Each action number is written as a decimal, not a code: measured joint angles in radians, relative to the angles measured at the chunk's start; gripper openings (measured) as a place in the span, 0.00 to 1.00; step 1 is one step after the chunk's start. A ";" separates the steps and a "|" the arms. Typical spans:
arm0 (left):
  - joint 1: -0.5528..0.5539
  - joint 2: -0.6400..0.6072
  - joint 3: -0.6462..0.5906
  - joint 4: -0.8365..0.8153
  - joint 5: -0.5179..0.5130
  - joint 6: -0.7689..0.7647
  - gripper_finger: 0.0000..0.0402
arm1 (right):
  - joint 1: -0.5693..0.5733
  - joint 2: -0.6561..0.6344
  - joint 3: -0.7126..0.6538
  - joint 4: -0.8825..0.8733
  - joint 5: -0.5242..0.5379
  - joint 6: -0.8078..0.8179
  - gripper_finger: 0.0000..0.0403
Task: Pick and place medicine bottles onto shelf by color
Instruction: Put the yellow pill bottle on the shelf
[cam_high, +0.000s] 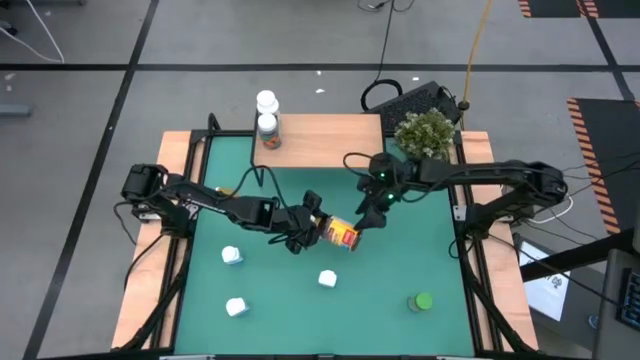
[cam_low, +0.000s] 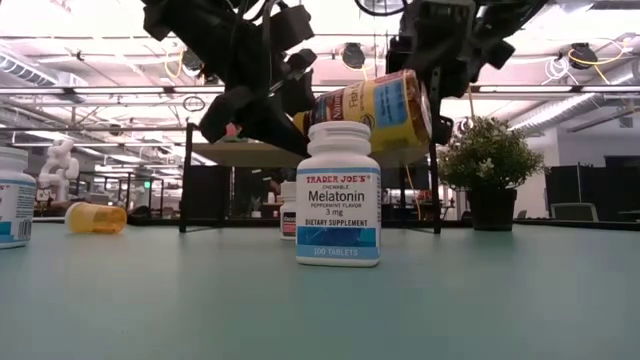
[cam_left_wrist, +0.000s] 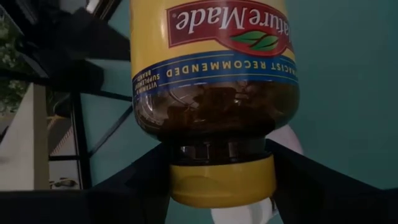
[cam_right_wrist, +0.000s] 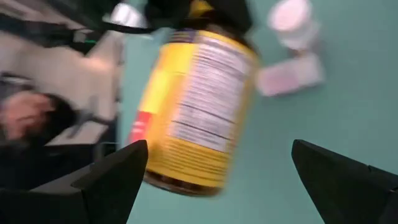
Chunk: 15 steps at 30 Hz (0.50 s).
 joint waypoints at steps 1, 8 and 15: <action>0.000 0.000 0.000 -0.004 -0.005 0.000 0.57 | 0.000 0.005 0.000 0.024 -0.023 0.013 0.97; -0.002 0.000 0.000 -0.011 -0.011 0.006 0.55 | 0.009 0.019 0.000 0.130 -0.029 0.072 0.97; -0.002 0.000 0.000 0.007 -0.020 0.006 0.57 | 0.073 0.099 0.000 0.123 -0.026 0.096 0.97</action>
